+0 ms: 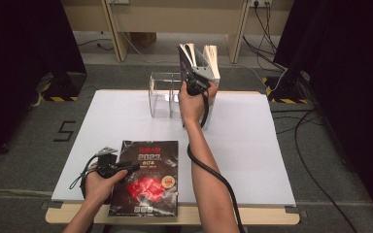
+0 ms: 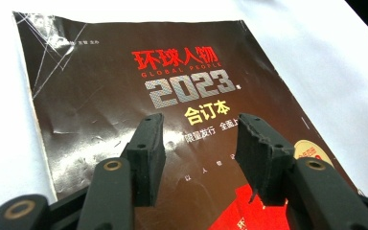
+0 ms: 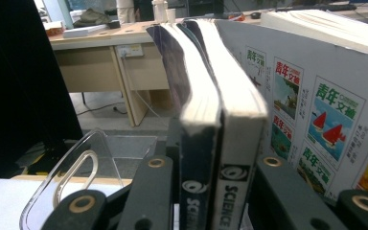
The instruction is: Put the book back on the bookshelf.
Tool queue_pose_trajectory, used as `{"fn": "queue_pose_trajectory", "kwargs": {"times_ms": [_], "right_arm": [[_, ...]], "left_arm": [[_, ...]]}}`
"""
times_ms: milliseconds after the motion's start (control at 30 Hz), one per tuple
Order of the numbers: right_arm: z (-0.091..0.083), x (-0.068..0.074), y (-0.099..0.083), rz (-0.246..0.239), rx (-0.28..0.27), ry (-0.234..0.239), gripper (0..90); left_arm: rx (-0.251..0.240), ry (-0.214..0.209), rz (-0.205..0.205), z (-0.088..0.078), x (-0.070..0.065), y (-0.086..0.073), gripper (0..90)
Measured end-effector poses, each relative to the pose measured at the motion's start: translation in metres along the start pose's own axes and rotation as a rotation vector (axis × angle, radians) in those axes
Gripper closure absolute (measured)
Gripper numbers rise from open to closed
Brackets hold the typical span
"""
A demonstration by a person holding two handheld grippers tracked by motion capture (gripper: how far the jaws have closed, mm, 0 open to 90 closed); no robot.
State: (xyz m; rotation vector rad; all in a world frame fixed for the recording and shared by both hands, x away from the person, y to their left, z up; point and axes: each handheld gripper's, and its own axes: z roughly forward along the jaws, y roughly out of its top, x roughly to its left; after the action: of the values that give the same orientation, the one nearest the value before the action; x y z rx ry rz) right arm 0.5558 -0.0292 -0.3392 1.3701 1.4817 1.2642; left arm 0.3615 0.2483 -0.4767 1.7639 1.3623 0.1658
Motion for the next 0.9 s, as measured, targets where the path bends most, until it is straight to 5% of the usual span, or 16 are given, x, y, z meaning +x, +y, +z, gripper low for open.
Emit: {"fn": "queue_pose_trajectory", "kwargs": {"times_ms": [167,900], "right_arm": [[-0.002,0.0,0.0,-0.013,0.015,-0.012,73.3],[-0.036,-0.011,-0.008,-0.048,0.123,0.075,62.9]], "left_arm": [[0.001,0.001,0.002,0.0,-0.001,0.0,52.1],[0.008,0.001,0.008,0.002,-0.006,-0.002,51.9]]}}
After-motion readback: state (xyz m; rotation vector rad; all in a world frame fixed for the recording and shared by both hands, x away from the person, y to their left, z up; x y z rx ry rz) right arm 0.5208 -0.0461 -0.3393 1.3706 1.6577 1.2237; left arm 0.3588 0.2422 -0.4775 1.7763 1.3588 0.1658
